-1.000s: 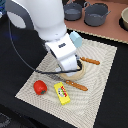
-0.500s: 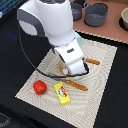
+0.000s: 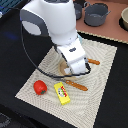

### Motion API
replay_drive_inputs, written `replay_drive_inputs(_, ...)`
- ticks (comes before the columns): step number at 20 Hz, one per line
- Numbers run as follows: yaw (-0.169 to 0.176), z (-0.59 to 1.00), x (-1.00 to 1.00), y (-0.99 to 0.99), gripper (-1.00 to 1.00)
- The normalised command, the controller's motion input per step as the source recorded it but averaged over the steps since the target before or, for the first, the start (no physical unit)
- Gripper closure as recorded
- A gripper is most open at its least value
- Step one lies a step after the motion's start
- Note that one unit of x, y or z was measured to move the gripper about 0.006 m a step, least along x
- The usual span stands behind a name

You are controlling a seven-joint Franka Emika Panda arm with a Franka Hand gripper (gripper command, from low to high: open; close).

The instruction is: Interact with the objects in diverse but meaningful ways.

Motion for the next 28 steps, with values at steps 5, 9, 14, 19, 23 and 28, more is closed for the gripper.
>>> replay_drive_inputs(5, -0.009, 0.98, -0.02, -0.17, -1.0)
replay_drive_inputs(9, -0.078, 0.53, -0.13, -0.58, -1.0)
replay_drive_inputs(14, -0.138, 0.25, -0.21, -0.57, -1.0)
replay_drive_inputs(19, -0.183, 0.08, -0.21, -0.44, -1.0)
replay_drive_inputs(23, -0.195, 0.0, -0.22, -0.41, -1.0)
replay_drive_inputs(28, -0.159, -0.01, -0.14, -0.39, -1.0)
